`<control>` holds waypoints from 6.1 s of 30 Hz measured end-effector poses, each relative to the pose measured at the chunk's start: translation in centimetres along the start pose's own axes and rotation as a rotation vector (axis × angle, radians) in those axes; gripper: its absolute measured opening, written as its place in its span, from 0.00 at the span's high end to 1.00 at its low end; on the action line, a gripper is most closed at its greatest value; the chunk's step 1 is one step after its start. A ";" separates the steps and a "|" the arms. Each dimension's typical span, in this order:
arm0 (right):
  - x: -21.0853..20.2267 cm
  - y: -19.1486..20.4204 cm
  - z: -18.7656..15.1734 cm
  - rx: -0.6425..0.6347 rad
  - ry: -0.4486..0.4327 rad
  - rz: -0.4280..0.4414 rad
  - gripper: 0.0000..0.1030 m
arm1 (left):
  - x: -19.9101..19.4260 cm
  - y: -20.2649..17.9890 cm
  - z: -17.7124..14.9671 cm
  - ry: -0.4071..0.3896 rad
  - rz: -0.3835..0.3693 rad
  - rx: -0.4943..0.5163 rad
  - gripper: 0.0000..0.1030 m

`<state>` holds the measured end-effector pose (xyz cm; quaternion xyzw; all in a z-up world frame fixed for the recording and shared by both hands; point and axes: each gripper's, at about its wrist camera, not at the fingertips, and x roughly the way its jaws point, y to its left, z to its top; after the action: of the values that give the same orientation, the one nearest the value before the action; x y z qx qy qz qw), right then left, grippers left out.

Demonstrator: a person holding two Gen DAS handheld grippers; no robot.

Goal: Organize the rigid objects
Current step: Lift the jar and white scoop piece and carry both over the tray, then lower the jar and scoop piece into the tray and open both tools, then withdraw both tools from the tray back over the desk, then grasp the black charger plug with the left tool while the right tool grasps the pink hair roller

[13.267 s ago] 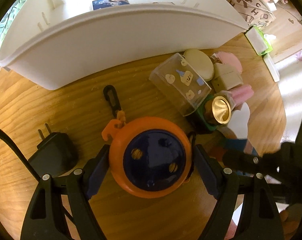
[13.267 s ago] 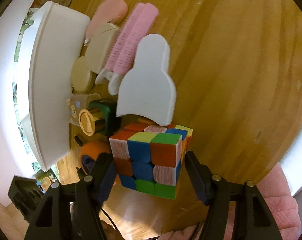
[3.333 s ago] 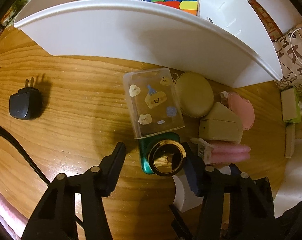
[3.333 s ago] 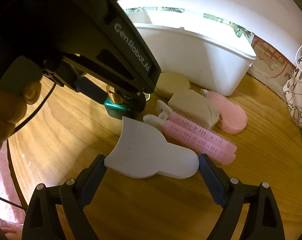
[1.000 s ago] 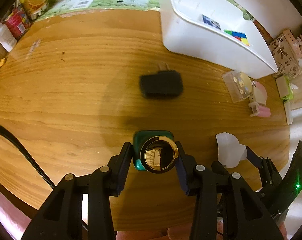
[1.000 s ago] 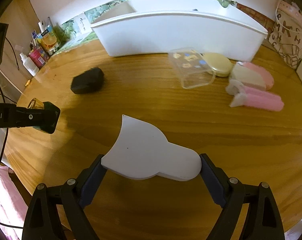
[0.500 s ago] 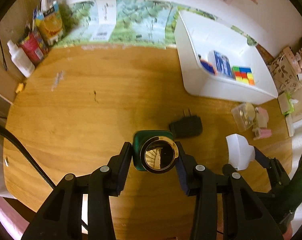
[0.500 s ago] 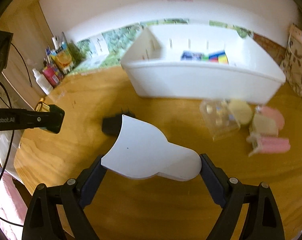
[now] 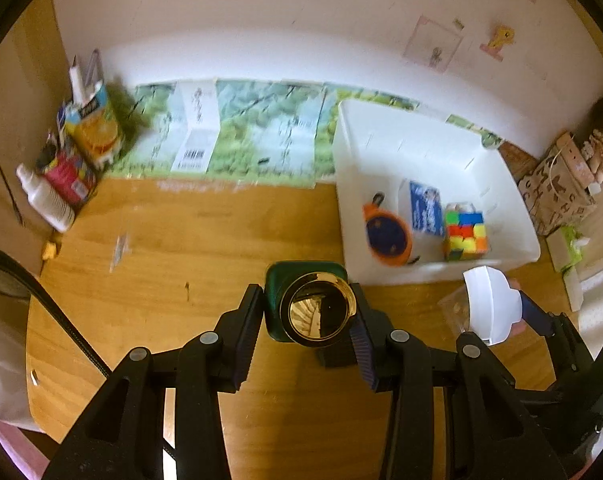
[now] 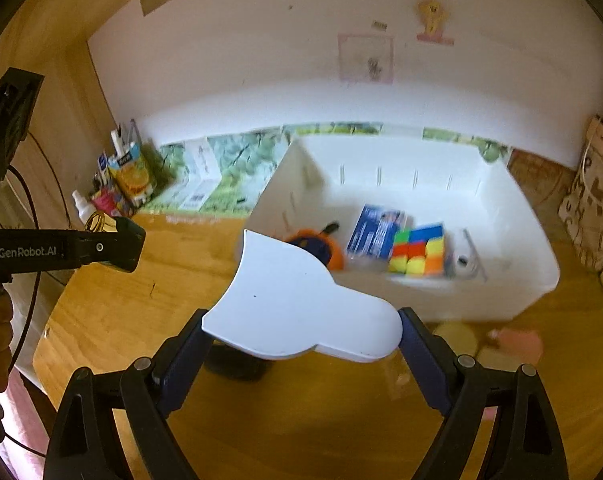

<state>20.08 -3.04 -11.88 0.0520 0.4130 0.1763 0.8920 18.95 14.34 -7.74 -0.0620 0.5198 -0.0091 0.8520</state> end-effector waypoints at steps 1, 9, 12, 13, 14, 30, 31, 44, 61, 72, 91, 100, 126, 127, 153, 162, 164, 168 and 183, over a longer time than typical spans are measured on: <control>0.0 -0.3 0.4 -0.001 -0.006 -0.003 0.12 | 0.0 -0.3 0.4 -0.007 -0.002 0.000 0.56; 0.2 -3.4 3.9 -0.007 -0.064 -0.043 0.12 | 0.2 -2.8 3.2 -0.045 -0.020 0.019 0.56; 0.4 -4.7 5.0 -0.004 -0.080 -0.052 0.12 | 0.7 -3.7 4.2 -0.055 -0.029 0.022 0.56; 0.6 -5.1 5.4 -0.005 -0.086 -0.058 0.12 | 1.0 -4.0 4.7 -0.059 -0.031 0.024 0.56; 0.7 -5.4 5.6 -0.006 -0.090 -0.061 0.12 | 1.2 -4.3 5.0 -0.062 -0.034 0.025 0.56; 4.7 -10.7 7.6 0.008 -0.085 -0.088 0.12 | 4.4 -8.8 8.7 -0.185 -0.136 0.060 0.56; 5.0 -11.0 7.6 0.008 -0.081 -0.087 0.12 | 4.7 -9.0 8.8 -0.192 -0.143 0.062 0.56; 7.5 -12.9 6.8 0.037 -0.076 -0.045 0.12 | 8.2 -11.3 8.3 -0.215 -0.173 0.091 0.55; 7.2 -13.0 7.0 0.033 -0.049 -0.047 0.10 | 6.5 -10.6 8.9 -0.284 -0.165 0.045 0.26; 3.7 -13.6 7.2 0.099 -0.118 -0.057 0.09 | 2.4 -9.5 7.5 -0.360 -0.154 0.032 0.26; -3.1 -12.2 4.4 0.199 -0.186 -0.078 0.09 | -4.7 -6.5 2.6 -0.428 -0.096 0.048 0.26; -5.8 -11.1 0.9 0.247 -0.180 -0.128 0.09 | -6.3 -5.2 -0.9 -0.414 -0.065 0.097 0.25; -9.0 -14.7 -8.0 0.732 -0.050 -0.098 0.09 | -5.9 -2.6 -6.8 -0.296 -0.063 0.226 0.25; -8.8 -14.8 -8.2 0.739 -0.040 -0.095 0.09 | -5.6 -2.5 -6.8 -0.284 -0.068 0.226 0.25; -1.9 -18.9 -10.8 1.010 0.191 -0.202 0.16 | 3.6 -4.1 -6.0 0.061 -0.123 0.229 0.20; -0.1 -19.8 -10.1 0.968 0.233 -0.249 0.25 | 7.4 -4.7 -4.8 0.177 -0.128 0.191 0.20; 0.3 -19.9 -10.0 0.959 0.244 -0.256 0.27 | 8.1 -4.7 -4.6 0.204 -0.130 0.177 0.20; 1.2 -19.8 -9.3 0.920 0.272 -0.273 0.30 | 9.2 -4.6 -4.4 0.237 -0.123 0.153 0.20; 3.4 -20.4 -8.5 0.895 0.330 -0.265 0.39 | 12.1 -3.9 -4.4 0.329 -0.133 0.098 0.20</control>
<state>21.26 -21.31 -24.75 0.3486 0.5869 -0.1273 0.7196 20.77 9.10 -19.96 -0.0521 0.6460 -0.1007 0.7549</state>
